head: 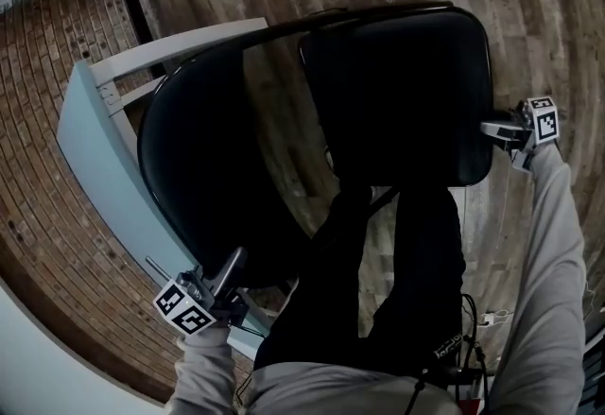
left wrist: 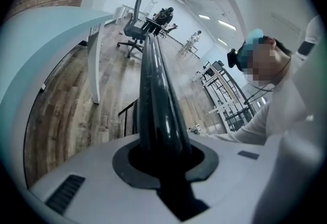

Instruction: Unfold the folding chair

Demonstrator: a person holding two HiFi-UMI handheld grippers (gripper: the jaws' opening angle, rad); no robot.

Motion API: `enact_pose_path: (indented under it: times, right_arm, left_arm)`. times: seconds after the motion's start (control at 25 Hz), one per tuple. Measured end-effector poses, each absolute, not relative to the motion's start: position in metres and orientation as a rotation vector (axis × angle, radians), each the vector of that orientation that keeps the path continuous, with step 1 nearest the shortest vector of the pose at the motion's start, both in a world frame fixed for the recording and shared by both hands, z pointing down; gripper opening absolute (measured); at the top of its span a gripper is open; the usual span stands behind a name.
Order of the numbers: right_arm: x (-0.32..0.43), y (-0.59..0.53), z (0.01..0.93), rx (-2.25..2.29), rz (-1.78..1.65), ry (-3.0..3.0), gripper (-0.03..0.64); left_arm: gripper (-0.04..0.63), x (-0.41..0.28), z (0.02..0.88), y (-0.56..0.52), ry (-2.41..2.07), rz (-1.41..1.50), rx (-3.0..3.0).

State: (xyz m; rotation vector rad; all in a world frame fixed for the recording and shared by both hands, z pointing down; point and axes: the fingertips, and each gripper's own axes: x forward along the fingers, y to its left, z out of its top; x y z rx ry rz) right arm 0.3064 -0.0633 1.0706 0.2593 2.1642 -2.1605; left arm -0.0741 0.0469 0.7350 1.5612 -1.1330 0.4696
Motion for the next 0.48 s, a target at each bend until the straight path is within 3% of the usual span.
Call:
enact_pose_path:
  times: [0.2,0.24,0.28,0.36,0.4,0.48]
  right_arm:
    - [0.32,-0.066,1.082,-0.211,-2.17,2.354,0.292]
    - [0.325,-0.065,1.082,-0.308,-2.148,2.416,0.308]
    - [0.331,-0.062,1.079,-0.385,-2.127,2.473,0.331]
    - [0.344,-0.054,1.07,-0.495,-2.099,2.561,0.354]
    - [0.35,-0.051,1.062,-0.541,-2.08,2.592,0.356]
    - [0.358,-0.048,1.039,-0.622,-2.029,2.641,0.357]
  left_arm:
    - [0.087,-0.07,0.733,0.041,-1.149,0.538,1.634]
    - [0.129,-0.068,0.728,0.035,-1.159,0.52,1.67]
    - [0.238,-0.065,0.72,0.028,-1.165,0.494,1.705]
    - [0.366,-0.063,0.706,0.017,-1.163,0.481,1.768]
    - [0.404,-0.064,0.701,0.015,-1.162,0.497,1.794]
    - [0.411,-0.074,0.689,0.018,-1.186,0.507,1.817]
